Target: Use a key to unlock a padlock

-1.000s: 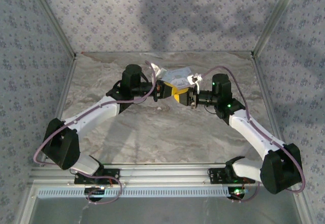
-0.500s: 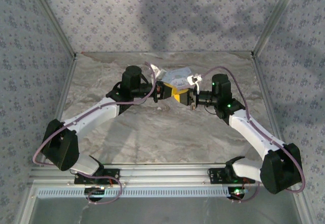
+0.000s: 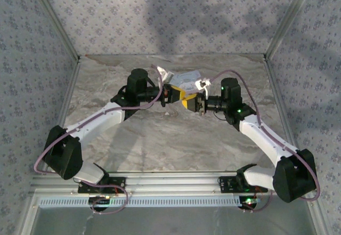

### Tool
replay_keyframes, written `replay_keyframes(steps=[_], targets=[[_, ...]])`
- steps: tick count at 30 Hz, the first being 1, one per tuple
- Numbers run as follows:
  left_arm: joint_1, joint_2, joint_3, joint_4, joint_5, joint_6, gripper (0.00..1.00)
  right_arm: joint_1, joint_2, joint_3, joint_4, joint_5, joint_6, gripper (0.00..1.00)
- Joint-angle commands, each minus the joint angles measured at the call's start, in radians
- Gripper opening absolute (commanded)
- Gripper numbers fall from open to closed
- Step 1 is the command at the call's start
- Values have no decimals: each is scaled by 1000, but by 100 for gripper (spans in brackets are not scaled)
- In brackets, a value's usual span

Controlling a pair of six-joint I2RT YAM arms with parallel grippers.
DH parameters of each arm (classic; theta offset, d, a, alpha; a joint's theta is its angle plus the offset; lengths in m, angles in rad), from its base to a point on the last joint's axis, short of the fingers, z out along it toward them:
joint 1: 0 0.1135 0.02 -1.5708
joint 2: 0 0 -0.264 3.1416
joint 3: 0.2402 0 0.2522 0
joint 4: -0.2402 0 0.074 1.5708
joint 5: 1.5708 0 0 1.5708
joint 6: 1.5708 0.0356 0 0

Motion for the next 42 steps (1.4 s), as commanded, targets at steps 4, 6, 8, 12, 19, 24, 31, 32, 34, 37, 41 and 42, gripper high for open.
replay_keyframes(steps=[4,6,8,12,19,24,31,32,34,37,41,42], targets=[[0,-37,1,33,-5,-6,0,9,7,-11,-4,-11,4,12],[1,-37,0,34,-4,-5,0,9,5,-10,-4,-8,4,8],[0,-38,-3,32,-4,-5,0,9,0,-11,-4,-3,3,3],[0,-43,-7,27,-10,1,0,6,-11,-14,-14,4,-5,0],[3,-52,-14,10,-23,16,0,-11,-47,-24,-53,27,-31,0],[11,-67,-19,7,-39,14,21,-13,-54,-1,-170,71,-89,0],[21,-82,-26,-49,-158,18,63,-21,-49,62,-432,281,-202,0],[21,-72,-16,-79,-183,23,64,-22,-46,69,-464,330,-211,0],[22,-39,10,-136,-238,20,69,-29,-39,84,-517,433,-220,0],[25,40,75,-227,-314,2,69,-52,-22,97,-585,570,-193,0],[25,186,195,-321,-325,-10,68,-96,-3,100,-649,719,-140,0],[23,224,235,-349,-325,-11,67,-111,-2,98,-658,744,-125,0]])
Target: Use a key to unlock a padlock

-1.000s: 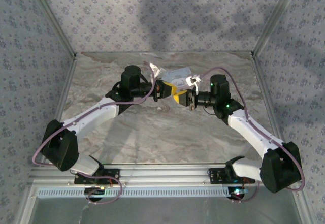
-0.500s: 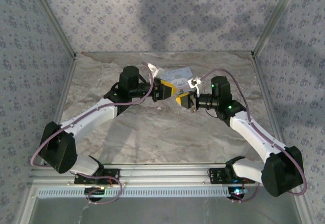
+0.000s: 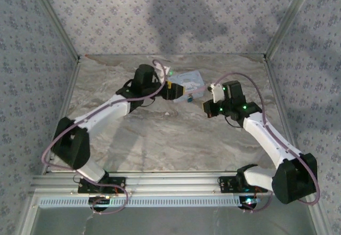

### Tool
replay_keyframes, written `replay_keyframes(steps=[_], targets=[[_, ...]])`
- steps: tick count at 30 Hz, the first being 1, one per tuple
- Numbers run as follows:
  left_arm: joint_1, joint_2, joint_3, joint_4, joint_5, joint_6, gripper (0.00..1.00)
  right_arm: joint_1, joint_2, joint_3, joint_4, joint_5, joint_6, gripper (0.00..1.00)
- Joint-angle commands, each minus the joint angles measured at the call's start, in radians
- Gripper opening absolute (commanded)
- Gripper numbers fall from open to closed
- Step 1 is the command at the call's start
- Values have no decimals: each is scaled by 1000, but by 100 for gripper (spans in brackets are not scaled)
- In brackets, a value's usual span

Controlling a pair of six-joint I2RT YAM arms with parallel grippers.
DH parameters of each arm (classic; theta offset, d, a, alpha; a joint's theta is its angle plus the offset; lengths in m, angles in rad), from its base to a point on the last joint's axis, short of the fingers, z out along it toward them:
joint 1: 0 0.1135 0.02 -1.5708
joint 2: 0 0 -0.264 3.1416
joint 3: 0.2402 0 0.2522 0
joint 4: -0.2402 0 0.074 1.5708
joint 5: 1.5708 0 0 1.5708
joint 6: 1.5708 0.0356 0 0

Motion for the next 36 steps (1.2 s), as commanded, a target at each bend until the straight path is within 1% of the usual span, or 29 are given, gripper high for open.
replay_keyframes(steps=[1,4,7,9,12,15,25,34,36], targets=[[0,103,116,-139,-40,-8,67,-37,11,24,-110,182,50,0],[-16,220,248,-248,-64,16,65,-61,11,11,-125,211,71,0],[-32,340,404,-395,-118,42,65,-75,11,3,-138,224,83,0],[-44,414,502,-499,-175,54,64,-82,8,-3,-146,230,89,0],[-61,497,612,-608,-247,74,64,-88,2,-10,-151,232,94,0],[-74,546,677,-666,-295,93,65,-92,-1,-17,-147,233,101,0],[-83,617,734,-749,-344,122,66,-95,4,-15,-133,226,111,0],[-82,596,710,-762,-414,141,67,-97,4,-16,-125,226,111,0],[-77,588,679,-762,-421,143,68,-97,3,-17,-120,226,111,0]])
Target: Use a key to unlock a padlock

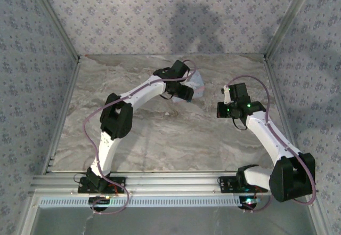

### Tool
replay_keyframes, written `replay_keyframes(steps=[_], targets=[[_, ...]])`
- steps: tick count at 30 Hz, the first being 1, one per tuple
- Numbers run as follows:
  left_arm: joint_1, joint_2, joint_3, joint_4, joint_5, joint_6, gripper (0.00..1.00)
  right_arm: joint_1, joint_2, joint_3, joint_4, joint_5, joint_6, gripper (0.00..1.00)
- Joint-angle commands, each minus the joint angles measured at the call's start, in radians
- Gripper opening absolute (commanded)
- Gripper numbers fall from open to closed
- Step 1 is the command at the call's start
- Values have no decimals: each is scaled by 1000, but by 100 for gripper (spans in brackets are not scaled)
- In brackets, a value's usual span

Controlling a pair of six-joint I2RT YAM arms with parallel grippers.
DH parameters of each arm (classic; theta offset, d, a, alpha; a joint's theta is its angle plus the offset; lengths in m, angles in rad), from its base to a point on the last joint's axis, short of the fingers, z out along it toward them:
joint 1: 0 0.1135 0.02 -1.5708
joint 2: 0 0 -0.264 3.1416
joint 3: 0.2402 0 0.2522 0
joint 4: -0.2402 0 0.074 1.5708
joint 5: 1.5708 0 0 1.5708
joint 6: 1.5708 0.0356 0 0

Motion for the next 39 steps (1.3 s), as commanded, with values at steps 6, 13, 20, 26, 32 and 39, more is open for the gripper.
replay_keyframes(steps=[6,13,20,26,32,39], targets=[[36,-61,-129,-43,-79,15,68,-9,-8,-9,2,8,12,0],[120,-150,-267,36,-55,10,68,-6,-10,-24,44,-63,-8,0],[192,-181,-311,60,-51,28,69,16,-1,-24,67,-114,-23,0],[215,-247,-379,137,-2,47,71,45,8,-27,114,-168,-43,0],[227,-385,-534,294,70,51,84,79,61,-14,200,-265,-40,0],[271,-619,-837,557,170,70,93,143,194,42,329,-381,-7,0]])
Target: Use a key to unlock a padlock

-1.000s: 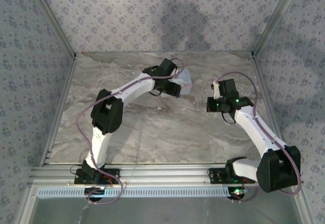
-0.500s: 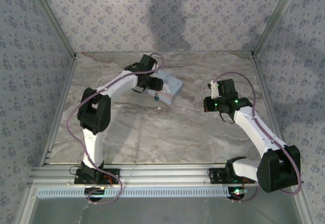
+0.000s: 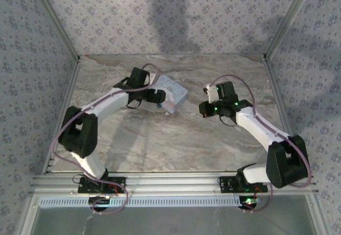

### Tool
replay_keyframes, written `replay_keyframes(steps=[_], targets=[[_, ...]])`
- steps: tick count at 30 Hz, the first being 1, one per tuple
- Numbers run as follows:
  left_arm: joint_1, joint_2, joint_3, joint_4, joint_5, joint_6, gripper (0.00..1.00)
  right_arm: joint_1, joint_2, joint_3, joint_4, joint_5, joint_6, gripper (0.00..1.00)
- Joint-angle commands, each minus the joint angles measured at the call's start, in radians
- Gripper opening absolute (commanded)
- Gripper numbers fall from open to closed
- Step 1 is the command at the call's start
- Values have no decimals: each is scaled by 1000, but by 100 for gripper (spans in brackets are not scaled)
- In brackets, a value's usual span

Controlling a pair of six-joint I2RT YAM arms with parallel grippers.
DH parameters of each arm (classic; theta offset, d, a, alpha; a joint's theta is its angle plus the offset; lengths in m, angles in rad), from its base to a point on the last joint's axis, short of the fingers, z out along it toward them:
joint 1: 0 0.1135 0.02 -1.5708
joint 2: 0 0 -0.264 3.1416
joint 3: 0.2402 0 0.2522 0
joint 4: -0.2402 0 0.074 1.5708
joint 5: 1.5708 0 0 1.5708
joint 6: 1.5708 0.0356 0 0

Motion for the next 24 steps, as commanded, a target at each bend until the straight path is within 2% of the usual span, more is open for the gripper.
replay_keyframes(steps=[1,8,12,15,19,24], targets=[[35,-120,-137,211,103,17,93,31,60,59,101,-91,25,0],[88,-239,-443,578,231,28,93,67,226,160,197,-150,50,0],[116,-188,-436,569,335,-13,90,84,334,248,219,-179,60,0],[118,-127,-440,628,387,-24,85,99,409,301,219,-186,64,0],[117,-68,-436,688,412,-18,79,107,496,394,203,-190,77,0],[117,-17,-410,680,415,43,76,101,554,422,202,-181,84,0]])
